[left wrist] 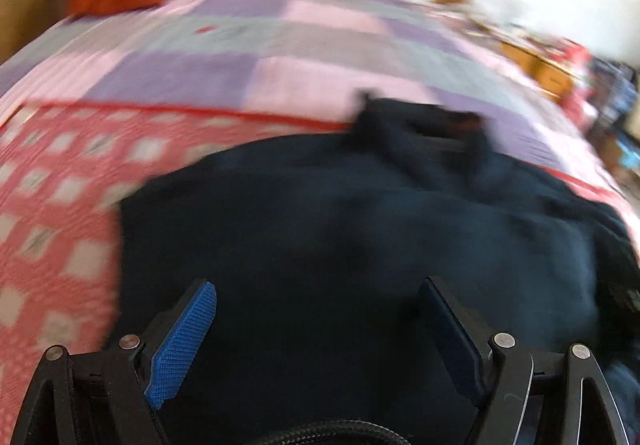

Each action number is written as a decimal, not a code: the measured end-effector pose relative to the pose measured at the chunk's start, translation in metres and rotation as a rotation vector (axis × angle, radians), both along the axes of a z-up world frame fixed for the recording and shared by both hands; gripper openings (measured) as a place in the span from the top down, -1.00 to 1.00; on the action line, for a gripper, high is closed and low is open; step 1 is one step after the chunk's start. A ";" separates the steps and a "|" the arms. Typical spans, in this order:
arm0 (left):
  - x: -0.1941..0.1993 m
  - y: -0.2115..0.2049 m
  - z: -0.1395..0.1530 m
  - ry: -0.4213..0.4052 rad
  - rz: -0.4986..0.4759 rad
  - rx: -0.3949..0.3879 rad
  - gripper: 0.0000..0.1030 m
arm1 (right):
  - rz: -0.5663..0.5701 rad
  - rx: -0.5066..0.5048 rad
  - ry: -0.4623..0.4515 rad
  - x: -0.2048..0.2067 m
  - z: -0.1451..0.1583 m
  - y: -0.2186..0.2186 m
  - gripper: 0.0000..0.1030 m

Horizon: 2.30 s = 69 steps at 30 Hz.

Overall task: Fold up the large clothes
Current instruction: 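Open the left tool, release the sleeve and press the jacket flat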

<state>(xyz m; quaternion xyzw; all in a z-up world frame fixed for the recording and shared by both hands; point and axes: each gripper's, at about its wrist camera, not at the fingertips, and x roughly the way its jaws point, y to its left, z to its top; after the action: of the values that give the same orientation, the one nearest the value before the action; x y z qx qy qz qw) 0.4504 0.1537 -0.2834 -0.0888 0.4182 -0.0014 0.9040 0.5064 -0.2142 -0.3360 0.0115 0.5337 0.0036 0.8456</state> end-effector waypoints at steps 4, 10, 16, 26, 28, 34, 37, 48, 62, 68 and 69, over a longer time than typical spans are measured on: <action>0.015 0.031 -0.039 0.062 0.036 0.000 -0.71 | 0.033 0.027 -0.047 -0.003 -0.011 0.003 -0.93; 0.038 0.032 -0.054 0.097 0.068 -0.021 -0.94 | 0.088 -0.044 -0.152 0.005 -0.006 -0.009 -0.45; 0.027 0.015 -0.007 -0.064 -0.022 -0.041 -0.94 | 0.057 -0.033 -0.130 0.004 -0.010 -0.023 -0.45; 0.086 0.041 -0.072 0.125 -0.009 0.048 -1.00 | 0.035 0.018 -0.145 -0.002 -0.015 -0.036 -0.51; 0.086 0.044 -0.075 0.132 0.001 0.033 -1.00 | 0.041 0.035 -0.139 -0.001 -0.016 -0.038 -0.54; 0.052 0.028 -0.021 0.004 -0.037 0.079 -0.96 | 0.065 -0.050 -0.195 -0.021 0.019 -0.029 -0.54; 0.034 0.003 0.006 -0.101 -0.123 0.087 -0.96 | 0.103 -0.143 -0.365 -0.051 0.057 -0.005 -0.59; 0.082 -0.042 -0.050 0.063 -0.064 0.062 -1.00 | 0.342 -0.119 -0.187 0.023 -0.002 0.122 -0.65; 0.080 -0.005 -0.053 0.094 0.050 0.124 -0.99 | 0.075 0.004 -0.182 0.038 0.007 -0.011 -0.72; 0.050 -0.013 -0.040 0.038 -0.004 0.118 -0.99 | -0.040 0.166 -0.156 0.007 0.026 -0.034 -1.00; 0.048 -0.016 -0.039 0.035 -0.009 0.124 -0.99 | -0.056 0.155 -0.123 0.009 0.021 -0.038 -1.00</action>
<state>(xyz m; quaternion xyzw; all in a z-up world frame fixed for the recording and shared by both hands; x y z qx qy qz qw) 0.4989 0.1376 -0.3220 -0.0308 0.4338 0.0222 0.9002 0.5151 -0.2518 -0.3152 0.0916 0.4784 0.0219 0.8731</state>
